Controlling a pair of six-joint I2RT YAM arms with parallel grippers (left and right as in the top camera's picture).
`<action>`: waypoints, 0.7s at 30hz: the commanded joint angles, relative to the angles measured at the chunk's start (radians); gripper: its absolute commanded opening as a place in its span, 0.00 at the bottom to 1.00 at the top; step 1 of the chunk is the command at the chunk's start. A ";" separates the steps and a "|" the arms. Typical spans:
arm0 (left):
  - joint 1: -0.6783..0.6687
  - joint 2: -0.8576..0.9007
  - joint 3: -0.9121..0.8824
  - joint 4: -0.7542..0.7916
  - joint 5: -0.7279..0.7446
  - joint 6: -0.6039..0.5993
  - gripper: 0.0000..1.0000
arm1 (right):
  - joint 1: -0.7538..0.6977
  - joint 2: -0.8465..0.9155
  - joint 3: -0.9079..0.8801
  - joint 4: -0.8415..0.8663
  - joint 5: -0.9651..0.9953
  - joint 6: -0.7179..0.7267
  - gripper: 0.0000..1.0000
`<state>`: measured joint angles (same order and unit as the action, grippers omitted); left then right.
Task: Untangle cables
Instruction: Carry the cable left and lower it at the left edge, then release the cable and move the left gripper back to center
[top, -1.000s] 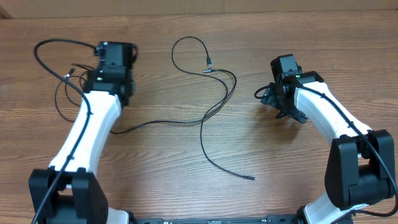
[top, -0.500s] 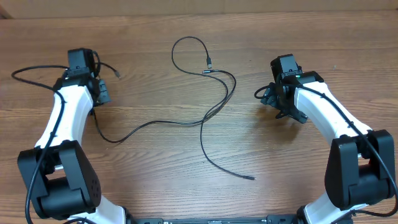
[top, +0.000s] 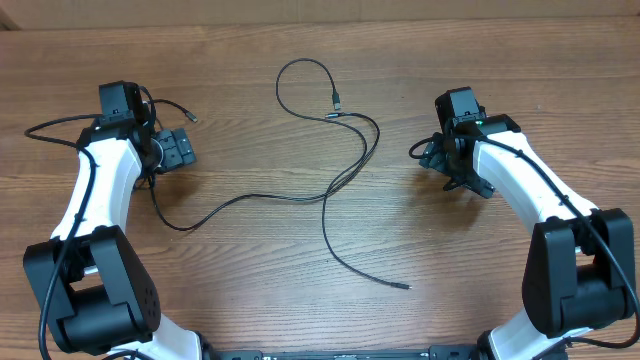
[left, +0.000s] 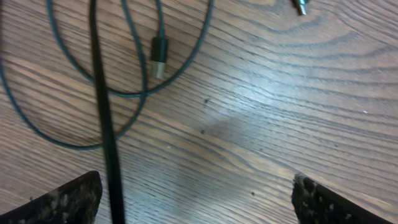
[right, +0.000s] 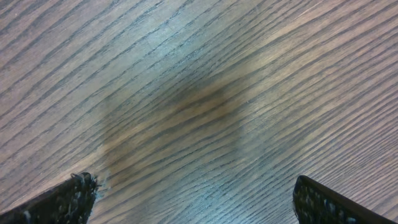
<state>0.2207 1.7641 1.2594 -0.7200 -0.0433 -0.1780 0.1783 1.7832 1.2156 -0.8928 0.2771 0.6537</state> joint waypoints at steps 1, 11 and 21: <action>0.004 0.001 0.052 -0.023 0.045 0.021 0.97 | 0.000 -0.015 0.014 0.002 0.017 -0.004 1.00; 0.008 -0.007 0.270 -0.211 0.192 0.020 0.87 | 0.000 -0.015 0.014 0.002 0.017 -0.004 1.00; -0.056 -0.002 0.238 -0.278 0.542 0.068 0.04 | 0.000 -0.015 0.014 0.002 0.017 -0.004 1.00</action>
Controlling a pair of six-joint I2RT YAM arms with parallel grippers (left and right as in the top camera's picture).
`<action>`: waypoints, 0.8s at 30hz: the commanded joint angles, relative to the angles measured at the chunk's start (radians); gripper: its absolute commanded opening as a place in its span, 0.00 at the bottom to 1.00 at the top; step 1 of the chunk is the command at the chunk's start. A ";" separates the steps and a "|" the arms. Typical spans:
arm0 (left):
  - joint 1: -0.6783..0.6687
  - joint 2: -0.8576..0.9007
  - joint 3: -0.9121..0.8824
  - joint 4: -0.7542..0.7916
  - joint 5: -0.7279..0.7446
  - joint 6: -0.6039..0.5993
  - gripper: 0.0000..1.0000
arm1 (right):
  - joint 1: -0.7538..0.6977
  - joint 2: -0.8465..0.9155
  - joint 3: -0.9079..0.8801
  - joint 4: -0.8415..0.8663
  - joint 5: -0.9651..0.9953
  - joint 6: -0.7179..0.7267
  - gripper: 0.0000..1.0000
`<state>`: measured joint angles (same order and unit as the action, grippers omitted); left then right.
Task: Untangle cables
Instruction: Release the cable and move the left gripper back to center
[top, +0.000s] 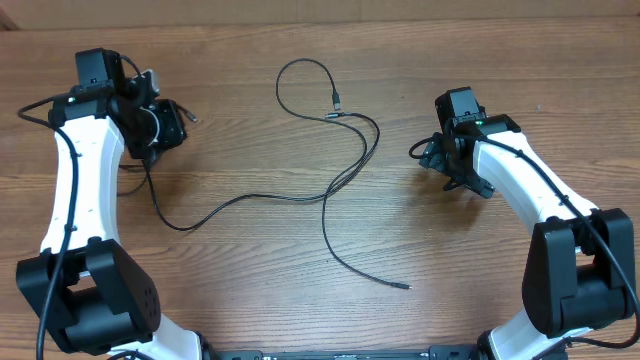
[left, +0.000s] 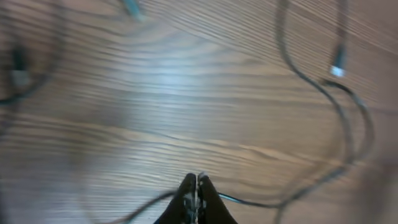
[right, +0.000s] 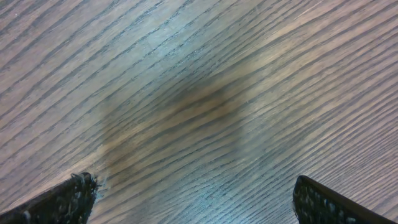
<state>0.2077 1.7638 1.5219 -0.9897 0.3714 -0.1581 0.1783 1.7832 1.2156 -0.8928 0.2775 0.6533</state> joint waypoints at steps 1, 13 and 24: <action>-0.062 -0.002 -0.034 -0.009 0.127 0.067 0.04 | 0.000 -0.015 0.014 0.002 0.017 -0.004 1.00; -0.381 -0.002 -0.162 0.081 0.125 0.136 0.06 | 0.000 -0.015 0.014 0.002 0.017 -0.004 1.00; -0.625 -0.002 -0.167 0.158 0.097 0.136 0.09 | 0.000 -0.015 0.014 0.002 0.017 -0.004 1.00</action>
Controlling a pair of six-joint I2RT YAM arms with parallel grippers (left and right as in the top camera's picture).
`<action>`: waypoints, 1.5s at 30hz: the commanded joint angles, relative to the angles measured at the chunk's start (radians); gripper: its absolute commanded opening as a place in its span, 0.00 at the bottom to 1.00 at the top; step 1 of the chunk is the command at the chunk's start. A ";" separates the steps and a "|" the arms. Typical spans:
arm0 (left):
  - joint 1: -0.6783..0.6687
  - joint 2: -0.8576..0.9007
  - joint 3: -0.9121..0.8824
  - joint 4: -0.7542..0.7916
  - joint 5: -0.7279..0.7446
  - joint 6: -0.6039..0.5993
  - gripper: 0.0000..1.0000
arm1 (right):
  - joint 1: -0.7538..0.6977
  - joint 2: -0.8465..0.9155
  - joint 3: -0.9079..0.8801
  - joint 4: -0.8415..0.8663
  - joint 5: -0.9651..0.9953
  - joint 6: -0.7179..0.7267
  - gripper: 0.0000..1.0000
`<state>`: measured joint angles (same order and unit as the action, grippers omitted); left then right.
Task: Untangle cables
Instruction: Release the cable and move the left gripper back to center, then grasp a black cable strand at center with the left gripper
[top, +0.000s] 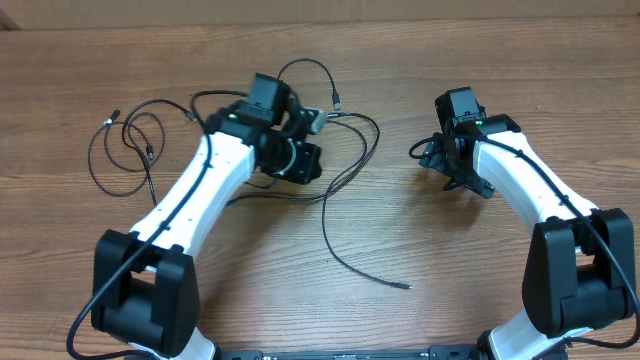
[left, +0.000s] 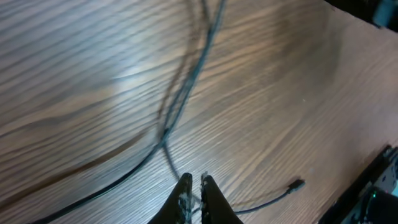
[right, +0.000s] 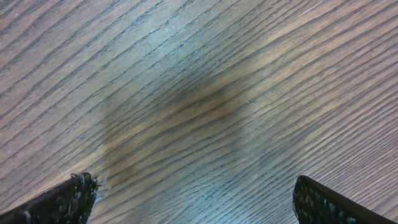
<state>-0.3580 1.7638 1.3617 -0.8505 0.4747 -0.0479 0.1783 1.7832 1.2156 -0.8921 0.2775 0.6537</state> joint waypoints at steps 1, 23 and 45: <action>-0.075 -0.002 -0.007 0.026 -0.015 0.026 0.09 | 0.000 -0.015 0.014 0.001 0.017 -0.004 1.00; -0.271 0.010 -0.008 0.116 -0.318 0.024 0.04 | 0.000 -0.015 0.014 0.001 0.017 -0.004 1.00; -0.257 0.193 -0.008 0.216 -0.352 0.007 0.15 | 0.000 -0.015 0.014 0.001 0.017 -0.004 1.00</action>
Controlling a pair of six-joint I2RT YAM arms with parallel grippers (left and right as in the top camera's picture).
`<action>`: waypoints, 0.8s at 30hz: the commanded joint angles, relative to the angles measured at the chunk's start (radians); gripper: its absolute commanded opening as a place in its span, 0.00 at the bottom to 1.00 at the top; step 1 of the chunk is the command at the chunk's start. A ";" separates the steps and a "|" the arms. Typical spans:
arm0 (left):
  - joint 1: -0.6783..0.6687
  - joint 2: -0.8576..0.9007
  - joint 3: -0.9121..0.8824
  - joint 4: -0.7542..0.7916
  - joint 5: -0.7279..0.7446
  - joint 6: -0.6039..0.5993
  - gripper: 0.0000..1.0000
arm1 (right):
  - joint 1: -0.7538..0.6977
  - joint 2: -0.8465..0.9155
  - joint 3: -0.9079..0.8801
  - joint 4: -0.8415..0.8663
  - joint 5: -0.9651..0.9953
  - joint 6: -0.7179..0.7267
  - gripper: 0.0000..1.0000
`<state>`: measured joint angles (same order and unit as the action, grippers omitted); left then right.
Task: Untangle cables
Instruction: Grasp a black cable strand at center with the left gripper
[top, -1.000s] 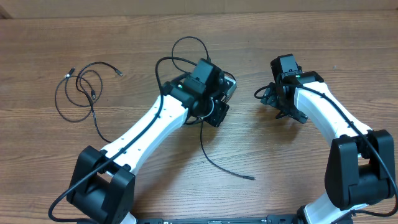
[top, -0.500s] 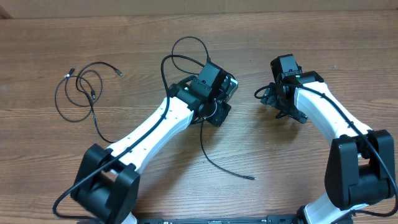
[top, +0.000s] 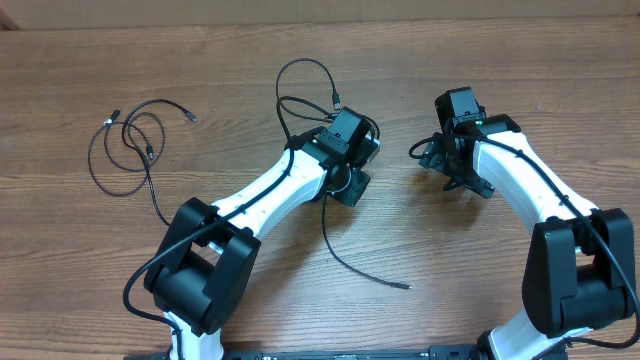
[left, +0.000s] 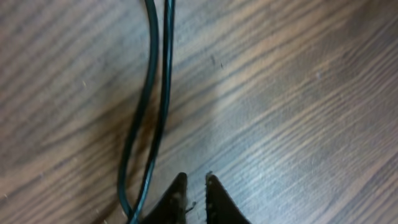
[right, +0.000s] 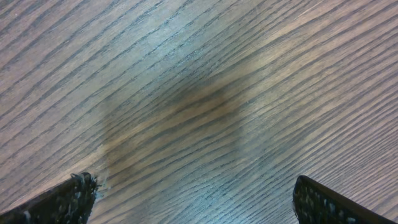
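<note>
Thin black cables lie on the wooden table (top: 500, 60). One makes a loop (top: 303, 68) at the back, passes beneath my left gripper (top: 347, 172) and ends at a plug (top: 405, 287) near the front. Another forms a coil (top: 128, 152) at the far left, and its tail runs under my left arm. In the left wrist view two strands (left: 157, 93) run side by side just left of the fingertips (left: 179, 186). My left gripper (left: 194, 185) is shut, tips a hair apart, with nothing seen between them. My right gripper (right: 194, 190) stands open over bare wood, also seen overhead (top: 455, 165).
My left arm (top: 260, 200) stretches diagonally across the middle of the table and hides part of the cable there. The right arm (top: 530, 190) curves along the right side. The table's far edge (top: 320, 22) is at the top.
My left gripper has moved a little to the right, from beside the cable crossing to directly over it, low above two strands. The right arm, the coil and the loop have not moved.
My left gripper was open over the coil at the far left. Then it was shut and farther back on the left. Then it had reached to the middle, leaving the coil uncovered. Now it is over the middle cable. The right gripper stayed open and still.
</note>
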<state>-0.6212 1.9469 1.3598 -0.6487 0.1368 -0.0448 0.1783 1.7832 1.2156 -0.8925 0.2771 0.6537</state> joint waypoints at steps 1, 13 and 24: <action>0.006 0.010 -0.006 0.022 -0.014 0.004 0.16 | 0.000 -0.015 0.014 0.001 0.017 -0.004 1.00; 0.006 0.012 -0.007 0.044 -0.047 0.004 0.18 | 0.000 -0.015 0.014 0.001 0.017 -0.004 1.00; 0.006 0.012 -0.008 0.064 -0.059 0.004 0.21 | 0.000 -0.015 0.014 0.001 0.017 -0.004 1.00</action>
<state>-0.6197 1.9472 1.3594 -0.5896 0.0917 -0.0452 0.1783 1.7832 1.2156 -0.8928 0.2775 0.6537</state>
